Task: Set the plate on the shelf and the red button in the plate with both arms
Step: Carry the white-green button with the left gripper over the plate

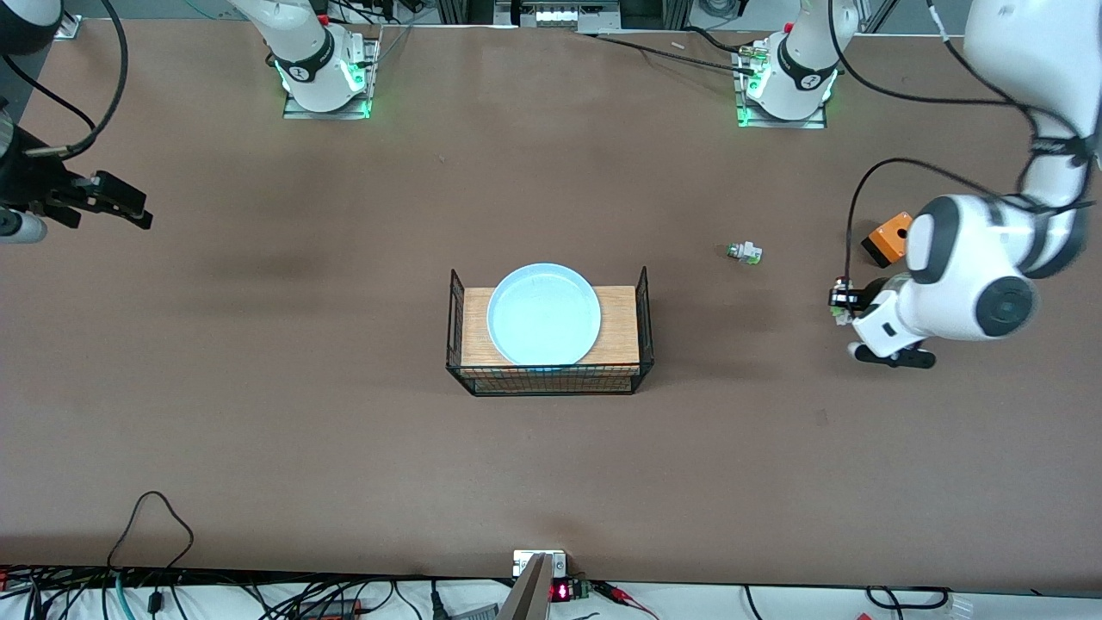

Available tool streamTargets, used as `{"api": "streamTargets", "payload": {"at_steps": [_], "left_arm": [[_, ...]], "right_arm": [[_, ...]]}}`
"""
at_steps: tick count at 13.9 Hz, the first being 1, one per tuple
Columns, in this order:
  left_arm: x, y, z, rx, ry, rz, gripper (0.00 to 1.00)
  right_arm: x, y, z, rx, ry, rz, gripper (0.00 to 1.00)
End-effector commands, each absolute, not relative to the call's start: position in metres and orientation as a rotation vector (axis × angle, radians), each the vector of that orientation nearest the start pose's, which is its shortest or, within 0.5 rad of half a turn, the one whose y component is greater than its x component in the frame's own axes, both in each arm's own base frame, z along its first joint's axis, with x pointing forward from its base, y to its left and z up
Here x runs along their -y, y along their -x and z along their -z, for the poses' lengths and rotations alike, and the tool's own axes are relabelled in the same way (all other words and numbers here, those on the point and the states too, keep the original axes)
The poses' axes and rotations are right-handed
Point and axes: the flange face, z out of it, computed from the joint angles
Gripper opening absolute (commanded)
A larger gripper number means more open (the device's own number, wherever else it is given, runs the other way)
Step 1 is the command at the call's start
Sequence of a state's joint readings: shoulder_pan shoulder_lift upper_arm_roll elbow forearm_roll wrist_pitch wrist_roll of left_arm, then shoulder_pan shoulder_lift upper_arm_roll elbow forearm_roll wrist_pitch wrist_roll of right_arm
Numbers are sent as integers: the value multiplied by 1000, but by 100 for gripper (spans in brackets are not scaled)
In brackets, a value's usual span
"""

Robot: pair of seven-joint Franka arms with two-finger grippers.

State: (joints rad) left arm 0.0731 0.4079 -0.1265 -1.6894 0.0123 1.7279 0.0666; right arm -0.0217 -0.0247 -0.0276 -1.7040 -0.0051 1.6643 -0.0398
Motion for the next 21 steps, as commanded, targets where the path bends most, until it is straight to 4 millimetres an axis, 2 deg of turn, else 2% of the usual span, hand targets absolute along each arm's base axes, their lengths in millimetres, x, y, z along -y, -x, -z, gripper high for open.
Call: {"api": "streamTargets", "payload": {"at_steps": [1,3,4,5,7,8,11,12,14,16,19,21], "left_arm": [[95,-632,-421,-318,3112,-561,16],[158,-629,-472,-287,3186,-490,16],[189,-624,-480,-276,3229,-495,18],[228,-614,-482,-278,3259,-518,18],[306,-600,-489,-233,3303,-418,18],[339,-594,-486,-170,3313,-387,18],[408,-602,-469,-31,3413,-242,18],[427,-604,-464,-6,3445,-198,18],[457,-605,-435,-4,3476,-144,18],[465,-612,-407,-2,3497,-90,20],[470,-610,-386,-62,3440,-53,23],[476,-605,-365,-107,3390,-58,24]], "right_arm": [[32,-552,-594,1,3150,-42,100],[29,-556,-596,-7,3142,-31,100],[27,-556,-597,-7,3142,-29,100],[27,-556,-597,-5,3144,-29,100],[26,-556,-596,-2,3144,-32,100],[26,-556,-596,-2,3145,-32,100],[26,-556,-596,3,3147,-32,100],[26,-556,-596,3,3146,-34,100],[26,-556,-596,3,3146,-34,100],[26,-556,-596,3,3146,-34,100],[26,-556,-596,3,3146,-34,100],[27,-556,-596,0,3145,-34,100]]}}
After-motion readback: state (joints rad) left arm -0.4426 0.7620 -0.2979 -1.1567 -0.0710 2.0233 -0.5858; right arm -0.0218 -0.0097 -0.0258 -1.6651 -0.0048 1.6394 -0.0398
